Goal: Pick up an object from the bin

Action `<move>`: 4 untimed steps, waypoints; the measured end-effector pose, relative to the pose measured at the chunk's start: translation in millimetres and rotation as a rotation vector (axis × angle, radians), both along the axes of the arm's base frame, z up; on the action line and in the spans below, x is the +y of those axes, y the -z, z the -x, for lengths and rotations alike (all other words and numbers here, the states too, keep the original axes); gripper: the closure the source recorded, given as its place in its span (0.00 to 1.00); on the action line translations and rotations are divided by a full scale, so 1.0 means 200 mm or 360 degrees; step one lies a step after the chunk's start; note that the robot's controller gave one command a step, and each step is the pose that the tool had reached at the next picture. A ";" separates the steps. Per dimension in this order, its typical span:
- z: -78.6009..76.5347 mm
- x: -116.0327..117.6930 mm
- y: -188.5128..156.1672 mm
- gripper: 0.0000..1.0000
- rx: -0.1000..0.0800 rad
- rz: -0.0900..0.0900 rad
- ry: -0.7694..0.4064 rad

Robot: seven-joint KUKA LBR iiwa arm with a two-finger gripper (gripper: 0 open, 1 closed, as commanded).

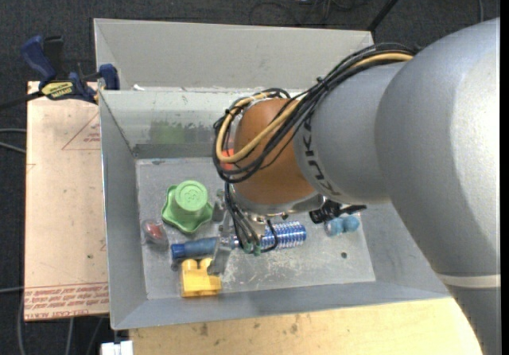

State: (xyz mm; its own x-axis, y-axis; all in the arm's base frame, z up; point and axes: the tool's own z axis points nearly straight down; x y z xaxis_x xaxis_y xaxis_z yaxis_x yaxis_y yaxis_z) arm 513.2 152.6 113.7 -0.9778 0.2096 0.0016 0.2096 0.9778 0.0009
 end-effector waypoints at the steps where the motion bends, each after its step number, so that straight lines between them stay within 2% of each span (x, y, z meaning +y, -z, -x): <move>1: 0.11 0.10 0.22 0.00 0.0005 0.0001 -0.0026; 2: 0.08 0.10 0.20 1.00 -0.0033 -0.0006 -0.0016; 3: 0.09 0.10 -0.04 1.00 -0.0009 -0.0003 -0.0036; 4: 0.03 0.08 -0.50 1.00 -0.0016 -0.0004 -0.0039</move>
Offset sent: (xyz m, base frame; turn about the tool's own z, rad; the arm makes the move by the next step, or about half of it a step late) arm -0.0212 0.0190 -0.0437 -0.0118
